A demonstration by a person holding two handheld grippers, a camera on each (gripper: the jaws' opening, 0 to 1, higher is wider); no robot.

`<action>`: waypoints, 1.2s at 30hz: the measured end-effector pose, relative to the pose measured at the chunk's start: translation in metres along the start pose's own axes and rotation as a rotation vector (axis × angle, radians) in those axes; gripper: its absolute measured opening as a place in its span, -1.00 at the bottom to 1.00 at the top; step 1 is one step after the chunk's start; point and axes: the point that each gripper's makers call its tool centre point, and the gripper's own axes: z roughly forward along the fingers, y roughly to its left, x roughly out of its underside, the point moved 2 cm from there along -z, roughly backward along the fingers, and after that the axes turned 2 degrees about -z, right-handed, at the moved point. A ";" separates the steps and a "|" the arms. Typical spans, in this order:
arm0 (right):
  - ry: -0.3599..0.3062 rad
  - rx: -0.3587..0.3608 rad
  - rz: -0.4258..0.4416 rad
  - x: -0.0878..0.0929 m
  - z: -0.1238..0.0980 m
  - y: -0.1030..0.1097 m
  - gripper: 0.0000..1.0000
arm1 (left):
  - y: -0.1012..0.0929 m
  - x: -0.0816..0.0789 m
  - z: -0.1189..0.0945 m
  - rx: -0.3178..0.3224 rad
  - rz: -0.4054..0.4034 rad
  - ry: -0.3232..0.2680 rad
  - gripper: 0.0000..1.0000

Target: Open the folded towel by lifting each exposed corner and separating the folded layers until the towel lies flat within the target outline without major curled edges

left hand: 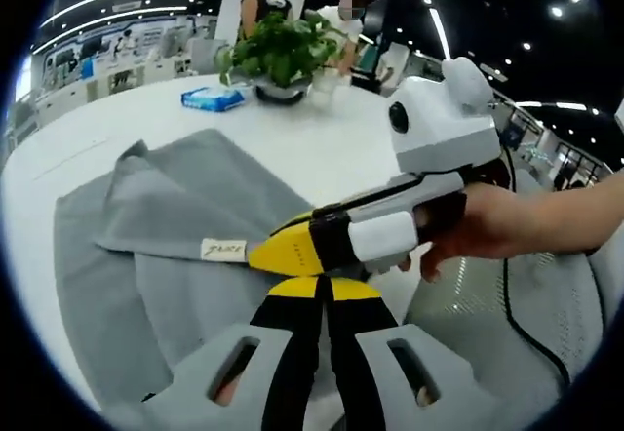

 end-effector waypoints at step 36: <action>0.061 0.104 0.011 0.001 -0.020 -0.042 -0.97 | 0.174 0.034 -0.039 -0.395 -0.070 -0.022 -1.00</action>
